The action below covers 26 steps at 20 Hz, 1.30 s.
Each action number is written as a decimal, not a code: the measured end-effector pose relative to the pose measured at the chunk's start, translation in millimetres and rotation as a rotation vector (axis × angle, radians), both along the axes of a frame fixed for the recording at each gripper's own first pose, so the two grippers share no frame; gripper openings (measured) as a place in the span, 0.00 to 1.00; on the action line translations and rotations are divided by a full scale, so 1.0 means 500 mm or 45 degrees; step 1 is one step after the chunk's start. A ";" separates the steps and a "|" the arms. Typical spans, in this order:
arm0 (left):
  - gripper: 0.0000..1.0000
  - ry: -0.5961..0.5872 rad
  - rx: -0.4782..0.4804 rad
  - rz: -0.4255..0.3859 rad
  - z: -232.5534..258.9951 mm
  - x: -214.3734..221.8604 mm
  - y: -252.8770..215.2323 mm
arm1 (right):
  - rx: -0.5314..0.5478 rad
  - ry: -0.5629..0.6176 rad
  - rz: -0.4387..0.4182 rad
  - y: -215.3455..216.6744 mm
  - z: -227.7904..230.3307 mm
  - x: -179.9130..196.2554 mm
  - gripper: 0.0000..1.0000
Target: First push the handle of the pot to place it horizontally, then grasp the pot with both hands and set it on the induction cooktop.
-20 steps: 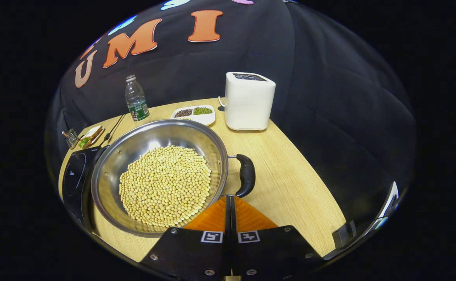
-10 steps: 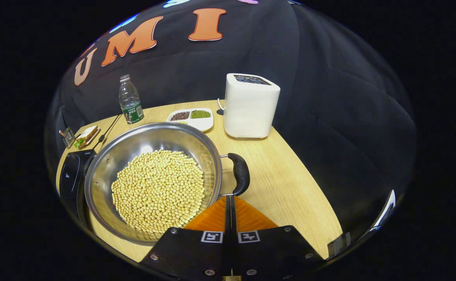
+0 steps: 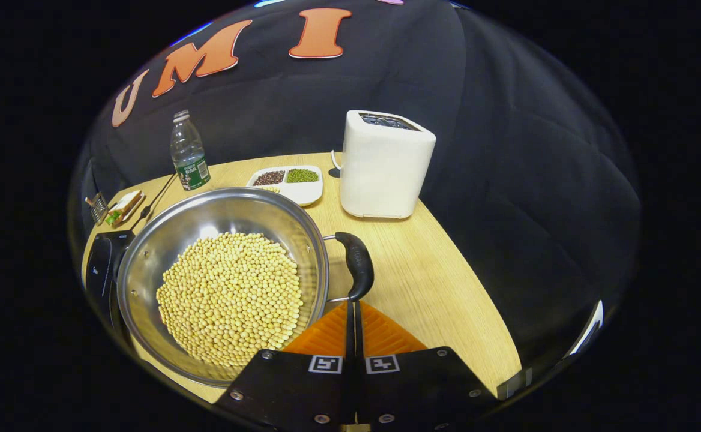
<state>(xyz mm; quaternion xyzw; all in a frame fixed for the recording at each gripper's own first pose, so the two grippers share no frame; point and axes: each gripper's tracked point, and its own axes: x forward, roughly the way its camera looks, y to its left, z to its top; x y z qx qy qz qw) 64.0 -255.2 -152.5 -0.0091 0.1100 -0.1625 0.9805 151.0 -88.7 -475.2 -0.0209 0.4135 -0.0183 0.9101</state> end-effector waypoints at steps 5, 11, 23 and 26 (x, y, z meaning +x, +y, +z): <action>0.98 0.082 -0.056 -0.074 -0.075 -0.008 -0.132 | 0.051 -0.074 -0.025 -0.025 0.066 -0.010 0.00; 0.96 0.187 -0.098 -0.201 -0.189 -0.045 -0.346 | 0.065 -0.295 0.007 -0.020 0.156 0.022 0.20; 0.99 0.475 -0.059 -0.229 -0.457 -0.110 -0.573 | 0.052 -0.369 0.090 0.004 0.101 0.118 0.94; 0.99 0.547 -0.021 -0.237 -0.511 -0.113 -0.590 | 0.028 -0.343 0.116 0.006 0.068 0.135 0.94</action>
